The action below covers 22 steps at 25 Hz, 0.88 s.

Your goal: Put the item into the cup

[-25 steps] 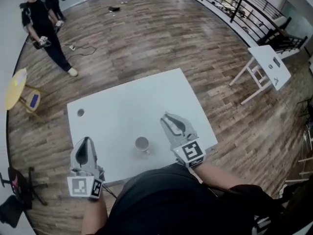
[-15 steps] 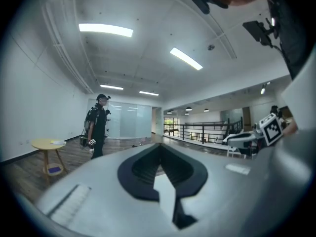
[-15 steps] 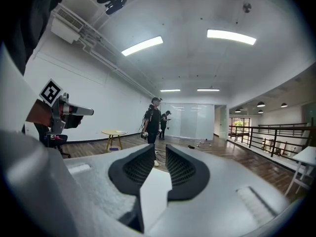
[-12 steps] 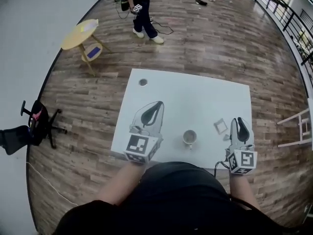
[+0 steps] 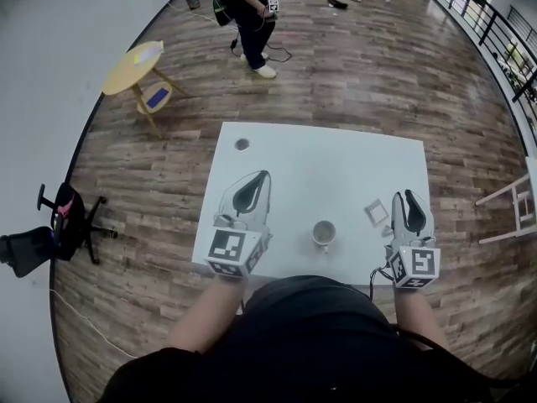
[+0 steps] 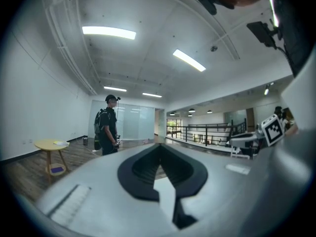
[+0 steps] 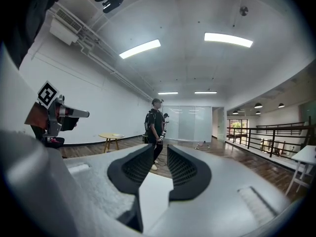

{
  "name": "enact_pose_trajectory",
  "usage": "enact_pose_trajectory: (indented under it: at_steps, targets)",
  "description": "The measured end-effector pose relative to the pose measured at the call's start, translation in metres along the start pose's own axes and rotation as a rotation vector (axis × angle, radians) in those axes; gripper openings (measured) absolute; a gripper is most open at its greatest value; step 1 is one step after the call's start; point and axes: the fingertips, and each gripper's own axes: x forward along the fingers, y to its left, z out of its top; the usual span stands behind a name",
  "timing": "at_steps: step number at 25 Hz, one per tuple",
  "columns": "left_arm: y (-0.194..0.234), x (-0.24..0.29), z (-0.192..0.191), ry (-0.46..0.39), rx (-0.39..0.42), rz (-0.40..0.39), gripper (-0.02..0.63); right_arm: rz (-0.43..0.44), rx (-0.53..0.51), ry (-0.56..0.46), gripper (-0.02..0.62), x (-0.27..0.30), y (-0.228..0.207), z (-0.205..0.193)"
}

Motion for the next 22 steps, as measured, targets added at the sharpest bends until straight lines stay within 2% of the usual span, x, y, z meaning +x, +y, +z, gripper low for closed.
enact_pose_trajectory:
  at_steps: [7,14,19,22]
  targets:
    - [0.013,-0.001,-0.007,-0.005,-0.029,-0.054,-0.002,-0.057,0.003,0.019,0.095,-0.006,0.003,-0.001]
    - [0.039,-0.008,-0.026,0.033,-0.048,-0.017,-0.002,-0.086,0.003,0.004,0.095,-0.003,0.01,0.0]
    - [0.028,0.011,-0.03,0.034,-0.048,-0.072,-0.002,-0.135,0.026,0.017,0.092,-0.011,-0.003,-0.008]
    - [0.029,0.019,-0.024,0.02,-0.032,-0.094,-0.002,-0.143,0.034,0.025,0.066,-0.01,-0.003,-0.011]
